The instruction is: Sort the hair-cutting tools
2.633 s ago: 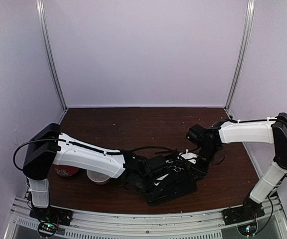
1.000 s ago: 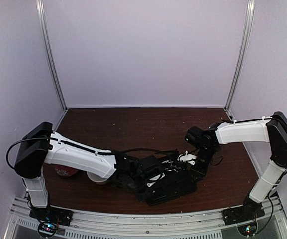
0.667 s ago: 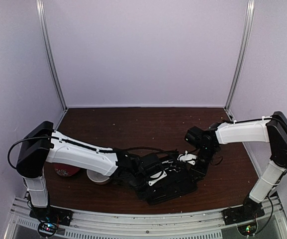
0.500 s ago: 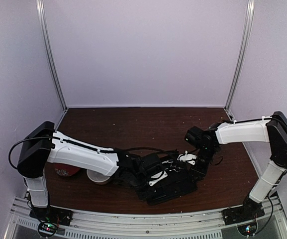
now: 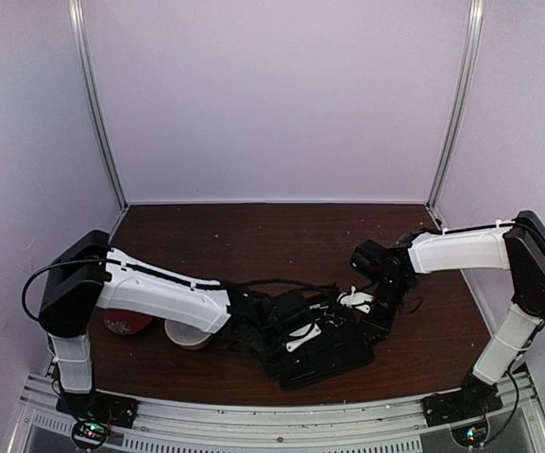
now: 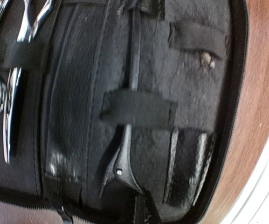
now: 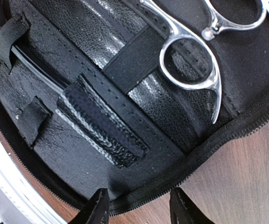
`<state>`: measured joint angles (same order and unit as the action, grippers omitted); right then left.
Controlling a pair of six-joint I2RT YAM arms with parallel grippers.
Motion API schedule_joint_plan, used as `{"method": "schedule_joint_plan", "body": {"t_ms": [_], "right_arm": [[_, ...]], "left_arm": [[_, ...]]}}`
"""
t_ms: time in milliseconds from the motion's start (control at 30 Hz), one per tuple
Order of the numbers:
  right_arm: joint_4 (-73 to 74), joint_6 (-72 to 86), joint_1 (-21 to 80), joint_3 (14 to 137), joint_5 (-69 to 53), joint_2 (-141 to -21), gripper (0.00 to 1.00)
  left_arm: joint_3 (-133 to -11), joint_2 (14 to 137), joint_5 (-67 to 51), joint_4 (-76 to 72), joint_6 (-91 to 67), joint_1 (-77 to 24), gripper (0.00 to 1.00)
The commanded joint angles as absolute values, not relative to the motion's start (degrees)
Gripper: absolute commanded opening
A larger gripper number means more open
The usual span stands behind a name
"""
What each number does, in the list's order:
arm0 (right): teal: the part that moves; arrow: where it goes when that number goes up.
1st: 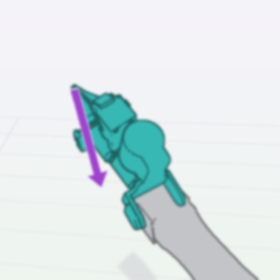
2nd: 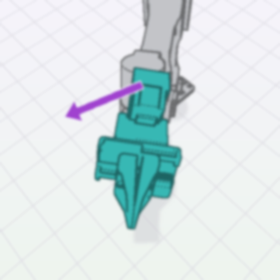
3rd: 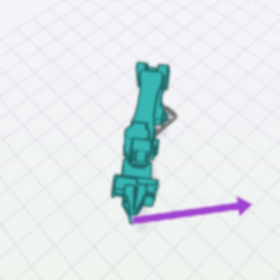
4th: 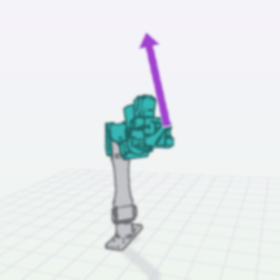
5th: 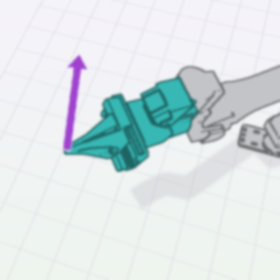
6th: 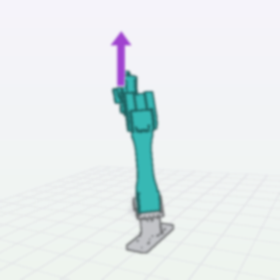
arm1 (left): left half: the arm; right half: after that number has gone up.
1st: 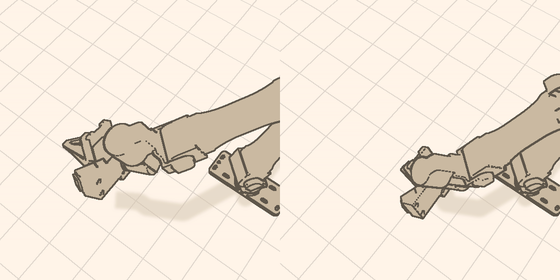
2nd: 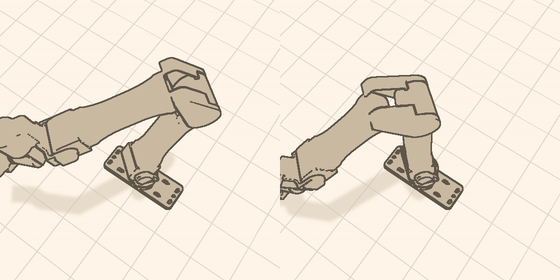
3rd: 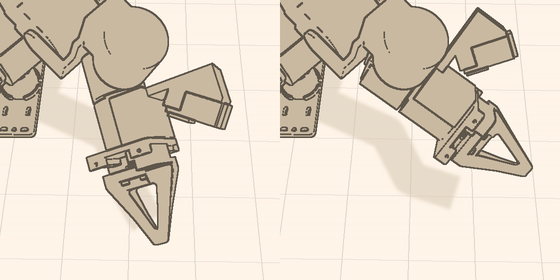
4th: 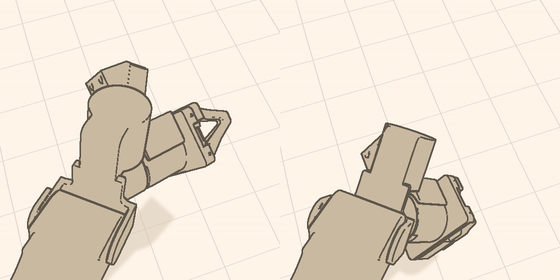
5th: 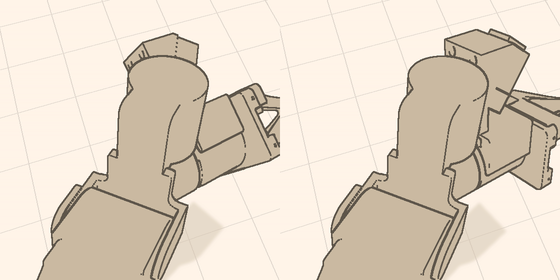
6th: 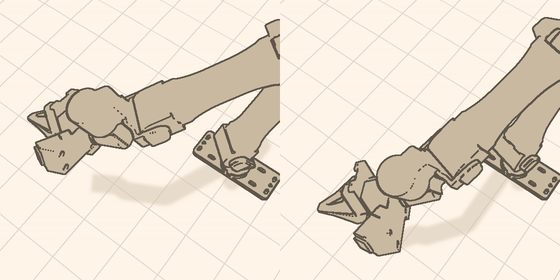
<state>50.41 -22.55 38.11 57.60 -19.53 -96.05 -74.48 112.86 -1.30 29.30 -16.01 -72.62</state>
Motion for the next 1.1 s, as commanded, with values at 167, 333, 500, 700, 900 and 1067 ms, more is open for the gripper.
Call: {"method": "schedule_joint_plan", "body": {"t_ms": [167, 333, 500, 700, 900, 1067], "right_arm": [[49.92, -22.92, 37.79, 58.53, -21.23, -96.86, 0.45], [50.36, -23.00, 37.79, 58.92, -23.08, -97.30, 0.45], [50.24, -22.76, 37.79, 58.84, -24.42, -96.76, 0.46], [50.23, -22.72, 36.43, 58.55, -22.77, -94.33, 0.46], [52.40, -26.02, 32.48, 59.03, -22.43, -86.48, 0.47], [53.11, -29.08, 32.17, 59.36, -20.29, -80.29, 0.48]], "left_arm": [[-82.19, 118.70, -1.13, 30.50, -10.66, -71.99, 0.00], [-87.91, 121.69, -1.71, 33.44, -8.91, -71.89, 0.00], [-90.38, 122.90, -2.77, 34.04, -8.56, -71.83, 0.00], [-88.78, 118.87, -1.32, 35.58, -9.63, -71.85, 0.18], [-86.36, 107.95, 1.04, 39.46, -9.67, -71.82, 0.37], [-90.21, 106.06, 5.25, 43.31, -8.91, -68.43, 0.42]]}}
